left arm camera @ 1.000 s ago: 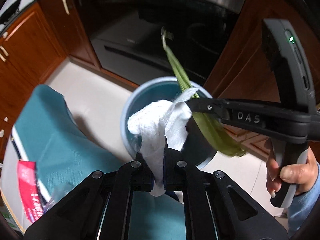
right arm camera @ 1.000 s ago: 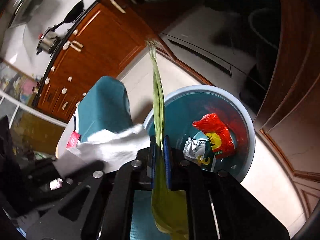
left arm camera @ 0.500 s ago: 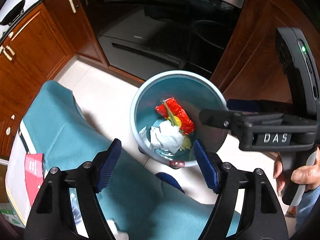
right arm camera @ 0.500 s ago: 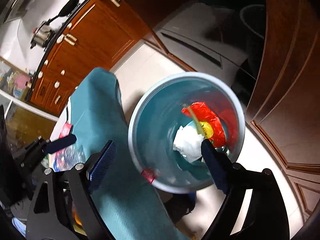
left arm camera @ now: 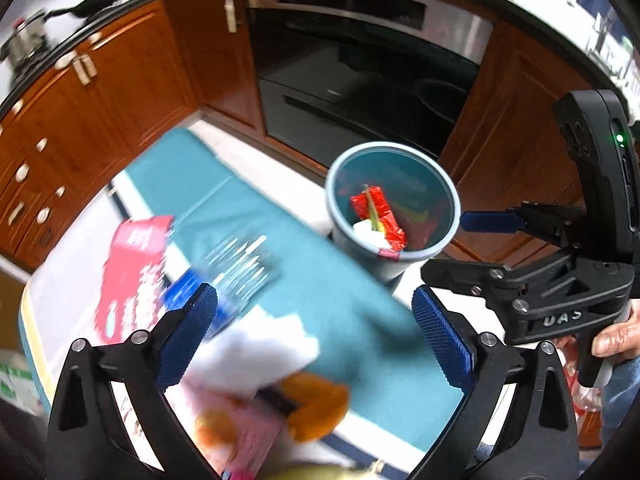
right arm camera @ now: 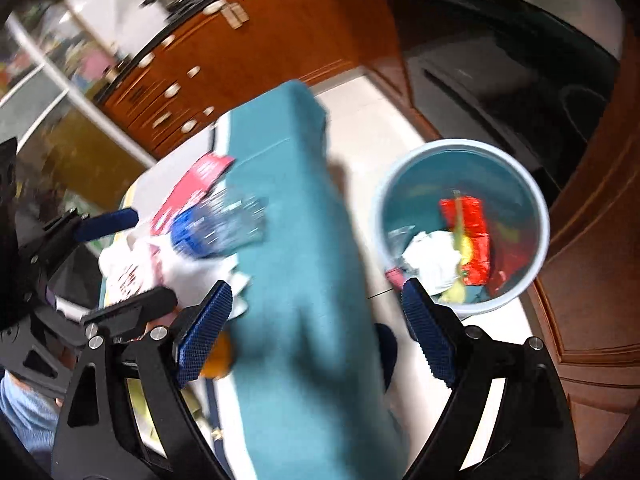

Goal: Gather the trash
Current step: 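Open both grippers over the teal bin, then move back to the table, then grasp the corn husk with the left gripper while the right gripper grasps the orange peel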

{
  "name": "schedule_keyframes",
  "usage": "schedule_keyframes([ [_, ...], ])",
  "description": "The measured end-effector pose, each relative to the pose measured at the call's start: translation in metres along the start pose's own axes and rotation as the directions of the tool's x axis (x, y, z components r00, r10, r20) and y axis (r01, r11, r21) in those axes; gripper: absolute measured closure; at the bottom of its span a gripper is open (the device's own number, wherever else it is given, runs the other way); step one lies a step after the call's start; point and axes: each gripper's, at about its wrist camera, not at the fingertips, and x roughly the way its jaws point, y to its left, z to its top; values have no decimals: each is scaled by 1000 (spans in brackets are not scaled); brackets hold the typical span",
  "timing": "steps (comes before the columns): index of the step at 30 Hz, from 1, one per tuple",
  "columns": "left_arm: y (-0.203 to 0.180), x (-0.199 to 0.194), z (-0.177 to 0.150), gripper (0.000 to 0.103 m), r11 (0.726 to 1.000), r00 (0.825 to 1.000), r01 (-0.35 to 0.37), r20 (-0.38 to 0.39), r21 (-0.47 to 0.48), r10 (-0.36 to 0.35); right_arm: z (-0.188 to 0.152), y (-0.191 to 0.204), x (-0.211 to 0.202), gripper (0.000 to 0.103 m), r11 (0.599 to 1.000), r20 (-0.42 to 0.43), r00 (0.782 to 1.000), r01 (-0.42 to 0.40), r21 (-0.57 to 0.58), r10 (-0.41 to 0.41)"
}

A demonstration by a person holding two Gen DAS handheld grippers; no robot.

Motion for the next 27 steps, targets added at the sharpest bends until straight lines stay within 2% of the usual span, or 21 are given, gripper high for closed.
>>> schedule_keyframes([
  [5, 37, -32, -46, 4, 998, 1000, -23, 20, -64, 24, -20, 54, 0, 19, 996, -44, 999, -32, -87, 29],
  [9, 67, -46, -87, 4, 992, 999, -38, 16, -119, 40, -40, 86, 13, 16, 990, -113, 993, -57, -130, 42],
  [14, 77, -46, -132, 4, 988, 1000, 15, -9, -156, -17, -68, 104, 34, 16, 986, -199, 979, -78, -150, 47],
  [18, 45, -35, -151, 4, 997, 995, 68, -70, -39, -71, -84, 99, 43, 16, 990, -225, 973, -77, -121, 48],
  [21, 13, -31, -165, 4, 988, 992, 90, -104, 122, -77, -93, 87, 43, 16, 995, -231, 971, -76, -70, 58],
  [23, -5, -25, -175, 4, 971, 989, 98, -132, 218, -70, -97, 82, 42, 16, 996, -236, 970, -78, -49, 64],
  [27, -20, -5, -190, 4, 950, 981, 71, -195, 304, -11, -107, 72, 41, 16, 996, -243, 967, -82, -16, 76],
])
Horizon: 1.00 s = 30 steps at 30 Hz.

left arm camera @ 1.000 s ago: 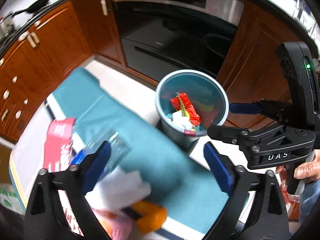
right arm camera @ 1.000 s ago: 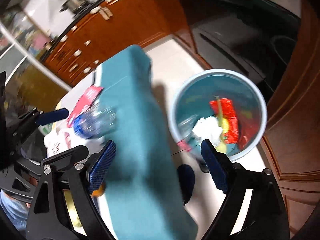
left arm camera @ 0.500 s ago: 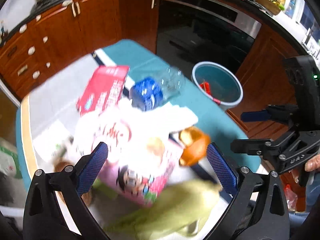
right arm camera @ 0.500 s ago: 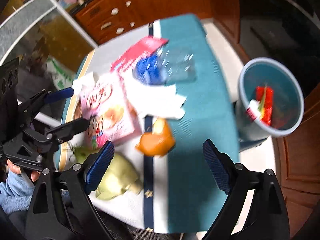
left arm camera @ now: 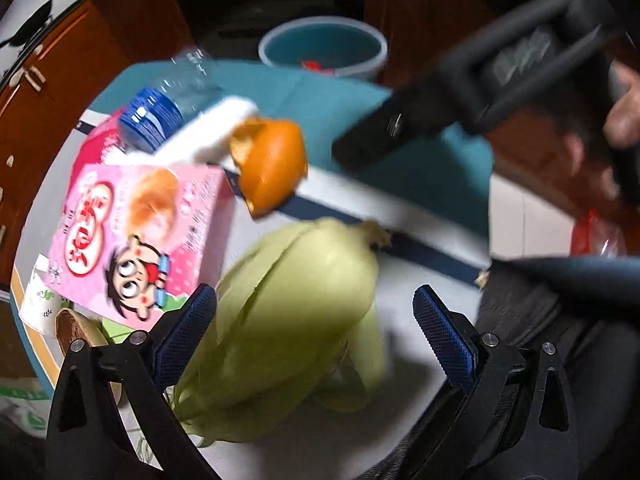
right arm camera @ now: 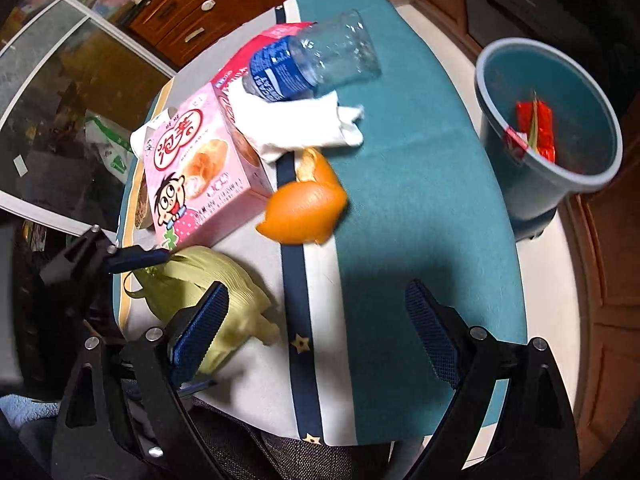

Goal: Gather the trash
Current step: 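Grasp the corn husk with the left gripper while the right gripper grasps the orange peel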

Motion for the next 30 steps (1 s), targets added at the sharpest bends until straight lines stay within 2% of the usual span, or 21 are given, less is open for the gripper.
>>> schedule_keyframes([
  [6, -4, 25, -8, 4, 999, 998, -28, -58, -19, 27, -10, -10, 6, 16, 999, -7, 1000, -20, 27, 20],
  [8, -5, 25, -9, 19, 999, 999, -26, -48, -38, 24, -12, -14, 8, 16, 999, -10, 999, -30, 39, 30],
  [10, -8, 23, -9, 66, 998, 998, -44, -52, -53, 41, -12, -18, 11, 16, 998, -11, 999, -41, 52, 41],
  [11, -7, 20, -9, 71, 997, 999, -10, -44, -76, 7, -12, -19, 12, 16, 997, -12, 999, -45, 59, 46],
  [13, 0, 12, -6, 78, 994, 1000, 6, -21, -110, -8, -11, -23, 15, 16, 996, -14, 998, -57, 71, 58],
  [20, 19, 12, -7, 76, 964, 995, 99, 6, -248, -101, 7, -25, 31, 16, 991, 14, 995, -102, 92, 101],
  [23, 21, 18, -7, 70, 963, 995, 96, -3, -250, -100, 21, -18, 38, 16, 990, 35, 993, -118, 75, 116],
  [26, 21, 20, -12, 59, 962, 995, 91, -11, -259, -97, 30, -10, 45, 17, 994, 55, 994, -97, 46, 94],
  [28, 20, 23, -19, 52, 958, 995, 92, -23, -273, -102, 34, -1, 49, 32, 998, 77, 995, -62, 7, 62],
  [29, 19, 24, -22, 52, 957, 994, 95, -22, -276, -105, 34, 3, 51, 34, 999, 83, 996, -42, -9, 42],
  [30, 17, 24, -22, 52, 958, 995, 90, -15, -274, -98, 34, 6, 52, 49, 999, 92, 995, -27, -25, 29],
])
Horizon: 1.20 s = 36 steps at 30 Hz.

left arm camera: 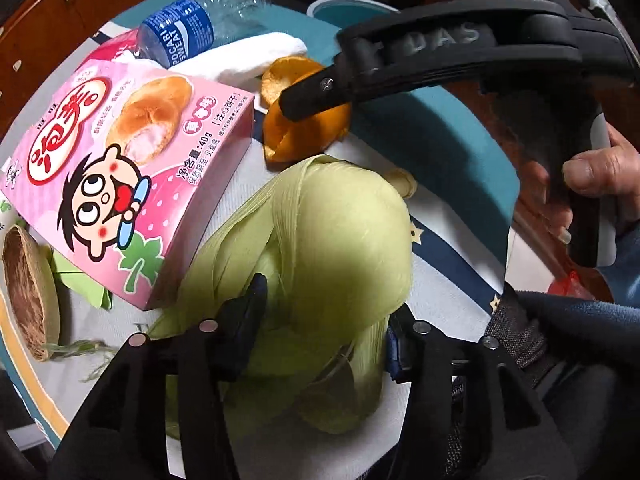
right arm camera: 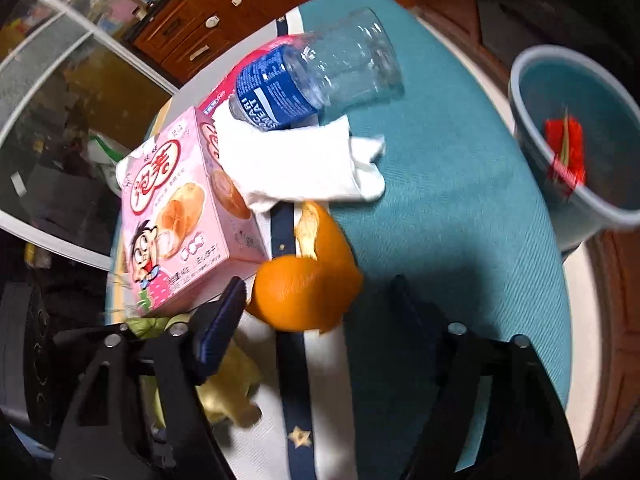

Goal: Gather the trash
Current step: 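Grasp the corn husk with the left gripper while the right gripper grasps the orange peel, then carry the corn husk and orange peel over the teal bin and release both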

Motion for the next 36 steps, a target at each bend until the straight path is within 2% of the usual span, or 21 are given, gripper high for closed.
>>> schedule_keyframes([
  [1, -2, 0, 0, 53, 1000, 1000, -4, 2, 2, 4, 0, 3, 3, 58, 1000, -8, 1000, -12, -8, 12],
  [2, -3, -1, 1, 57, 1000, 1000, -3, 8, -2, 3, 0, 5, 5, 61, 1000, -7, 1000, -19, -2, 19],
  [3, -4, -2, 2, 70, 1000, 1000, 6, 15, -3, -6, 0, 7, 5, 67, 1000, 2, 1000, -7, -8, 7],
  [4, -8, -6, 3, 78, 1000, 1000, 8, 25, 1, -8, -1, 8, 4, 76, 1000, 5, 1000, -7, -14, 7],
  [7, -14, -28, 8, 87, 1000, 998, -4, 66, -2, 4, -3, 8, -7, 85, 999, 13, 999, -45, 4, 44],
  [12, -13, -66, 18, 89, 999, 992, 12, 125, -47, -6, -5, 6, -43, 85, 997, 67, 995, -79, 18, 78],
  [18, -21, -101, 38, 89, 1000, 981, 16, 196, -24, -11, -6, 2, -83, 85, 997, 136, 988, -78, 18, 75],
  [24, -41, -122, 94, 89, 999, 971, 16, 238, 34, -23, 0, -23, -127, 85, 998, 236, 971, -53, 45, 41],
  [30, -65, -107, 170, 89, 995, 971, 61, 227, 84, -78, 15, -86, -173, 85, 988, 344, 938, -17, 153, -37],
  [36, -101, -57, 243, 88, 987, 976, 98, 179, 130, -121, 24, -164, -190, 85, 954, 380, 916, 14, 298, -132],
])
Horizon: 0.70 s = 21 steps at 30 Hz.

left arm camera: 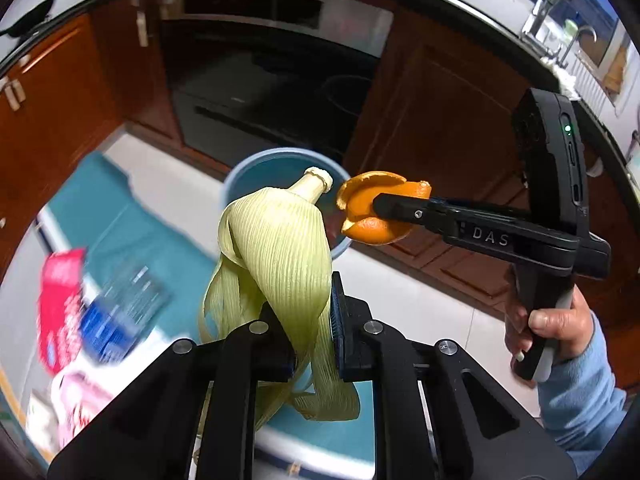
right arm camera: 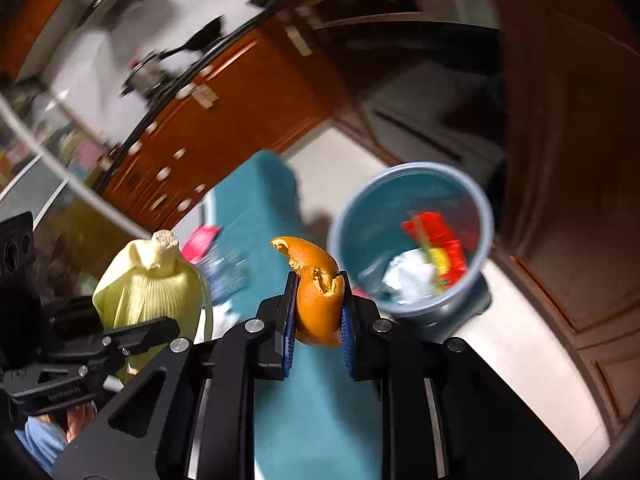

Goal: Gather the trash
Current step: 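Carry the corn husk and orange peel over the teal bin and release both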

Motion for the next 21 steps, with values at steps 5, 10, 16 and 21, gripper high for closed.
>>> schedule_keyframes([
  [5, -11, 59, 43, 88, 998, 999, 21, -45, 52, -19, 16, -52, 22, 85, 995, -24, 999, 47, 89, -45],
  [10, 1, 111, 67, 88, 999, 995, 34, -96, 35, -30, 23, -80, 49, 85, 987, -57, 996, 70, 142, -63],
  [16, 17, 156, 77, 88, 1000, 987, 24, -157, 12, -22, 32, -96, 80, 85, 983, -95, 993, 85, 165, -70],
  [21, 27, 173, 78, 84, 1000, 984, 24, -178, 6, -23, 36, -99, 98, 80, 981, -131, 988, 103, 163, -82],
])
